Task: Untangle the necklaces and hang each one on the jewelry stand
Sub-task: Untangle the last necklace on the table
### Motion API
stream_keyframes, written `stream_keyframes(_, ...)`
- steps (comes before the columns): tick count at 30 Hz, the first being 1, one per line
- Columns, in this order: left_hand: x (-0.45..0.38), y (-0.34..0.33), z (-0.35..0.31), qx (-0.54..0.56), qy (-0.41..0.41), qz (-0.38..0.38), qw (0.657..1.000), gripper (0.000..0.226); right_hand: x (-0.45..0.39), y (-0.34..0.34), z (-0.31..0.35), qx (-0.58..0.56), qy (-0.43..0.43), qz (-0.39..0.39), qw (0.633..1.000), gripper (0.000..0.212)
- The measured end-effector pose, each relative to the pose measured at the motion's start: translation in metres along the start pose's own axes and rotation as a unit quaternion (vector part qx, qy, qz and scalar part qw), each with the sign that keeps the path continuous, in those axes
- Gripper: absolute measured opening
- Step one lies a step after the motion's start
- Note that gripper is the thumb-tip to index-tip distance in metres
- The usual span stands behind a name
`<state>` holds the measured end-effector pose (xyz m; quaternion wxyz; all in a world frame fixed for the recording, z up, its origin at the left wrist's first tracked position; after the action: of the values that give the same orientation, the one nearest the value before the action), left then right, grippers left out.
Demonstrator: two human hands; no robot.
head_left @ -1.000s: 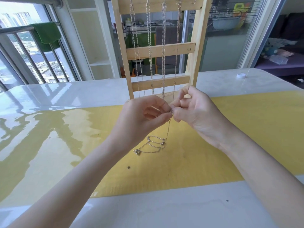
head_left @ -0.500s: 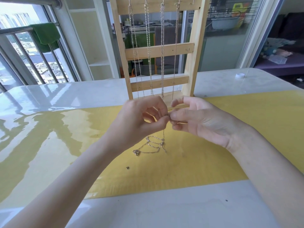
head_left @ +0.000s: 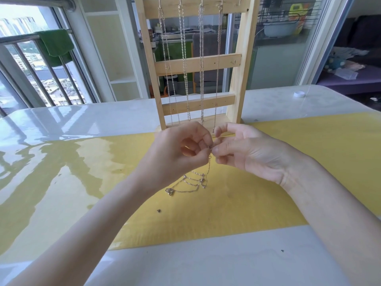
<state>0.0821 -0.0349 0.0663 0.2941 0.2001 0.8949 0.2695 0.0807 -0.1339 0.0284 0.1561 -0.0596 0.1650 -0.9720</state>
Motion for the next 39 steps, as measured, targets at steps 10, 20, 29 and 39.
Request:
stream_keyframes(10,0.005,0.0,0.033,0.185,0.202,-0.003,0.962,0.021,0.004,-0.001,0.008,0.025,0.018,0.011,0.999,0.029)
stream_keyframes(20,0.0,0.002,-0.006,-0.034,0.011,-0.012,0.999,0.019,0.003,-0.001,0.009,0.041,0.021,0.011,0.999,0.029)
stream_keyframes(29,0.001,-0.008,0.003,0.011,0.071,0.02,0.997,0.019,0.002,-0.002,0.002,0.047,0.002,0.002,0.999,0.026)
stream_keyframes(39,0.0,0.001,0.001,0.027,0.029,-0.033,0.999,0.015,0.002,0.005,0.009,0.068,0.031,-0.001,0.997,0.046)
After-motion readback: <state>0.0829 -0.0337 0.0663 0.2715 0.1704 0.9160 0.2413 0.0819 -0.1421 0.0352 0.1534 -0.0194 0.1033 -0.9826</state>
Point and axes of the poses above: each hand's wrist, its own x-axis away from the middle knuckle, its own y-axis out of the back of the hand, z = x × y, the point moved 9 cm from there along -x, towards the middle knuckle, and after that the axes turned 6 degrees about -x, right-handed, at the moved point
